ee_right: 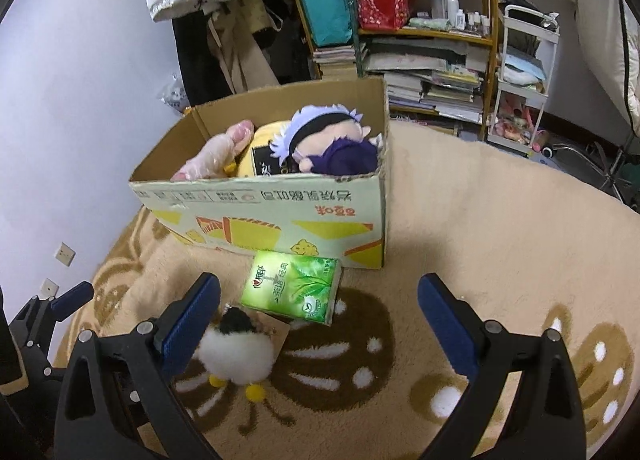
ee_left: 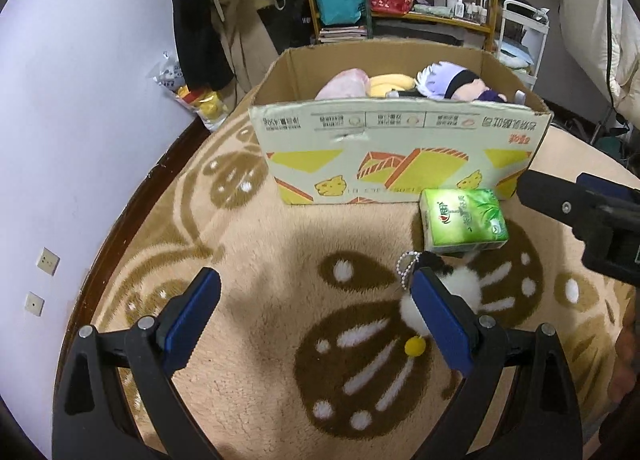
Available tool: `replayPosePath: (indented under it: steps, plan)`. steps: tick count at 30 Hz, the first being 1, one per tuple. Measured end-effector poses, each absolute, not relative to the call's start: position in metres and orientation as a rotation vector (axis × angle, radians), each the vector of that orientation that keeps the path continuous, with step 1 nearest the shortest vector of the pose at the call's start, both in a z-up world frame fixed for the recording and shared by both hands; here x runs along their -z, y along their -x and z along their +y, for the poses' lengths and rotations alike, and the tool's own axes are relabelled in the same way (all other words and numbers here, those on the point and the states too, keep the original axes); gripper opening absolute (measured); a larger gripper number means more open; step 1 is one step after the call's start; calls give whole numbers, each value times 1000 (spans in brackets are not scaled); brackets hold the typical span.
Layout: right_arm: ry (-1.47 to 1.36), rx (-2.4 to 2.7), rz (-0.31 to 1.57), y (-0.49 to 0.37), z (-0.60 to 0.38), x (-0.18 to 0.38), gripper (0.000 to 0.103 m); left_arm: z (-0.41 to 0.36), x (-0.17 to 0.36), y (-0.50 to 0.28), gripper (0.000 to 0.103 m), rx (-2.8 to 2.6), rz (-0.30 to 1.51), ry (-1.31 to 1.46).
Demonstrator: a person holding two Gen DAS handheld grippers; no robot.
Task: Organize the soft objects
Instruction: 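Move the left tool to the pom-pom keychain while the right tool approaches the green tissue pack, then grasp the pom-pom keychain with the left gripper while the right gripper grasps the green tissue pack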
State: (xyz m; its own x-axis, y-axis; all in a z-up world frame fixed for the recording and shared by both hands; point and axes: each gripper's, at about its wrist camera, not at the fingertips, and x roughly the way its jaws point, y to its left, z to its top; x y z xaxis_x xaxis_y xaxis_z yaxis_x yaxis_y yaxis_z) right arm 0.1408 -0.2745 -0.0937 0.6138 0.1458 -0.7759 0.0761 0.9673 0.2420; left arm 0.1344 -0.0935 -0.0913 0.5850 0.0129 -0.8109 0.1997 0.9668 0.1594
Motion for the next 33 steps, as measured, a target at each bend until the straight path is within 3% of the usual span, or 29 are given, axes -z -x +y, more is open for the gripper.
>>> replayPosePath:
  steps: [19, 33]
  plan:
    - [-290, -69, 982, -161, -273, 122, 103, -120, 112, -139, 96, 173, 940, -229]
    - [-342, -105, 1028, -168, -277, 138, 103, -125, 152, -148, 95, 199, 1079, -130]
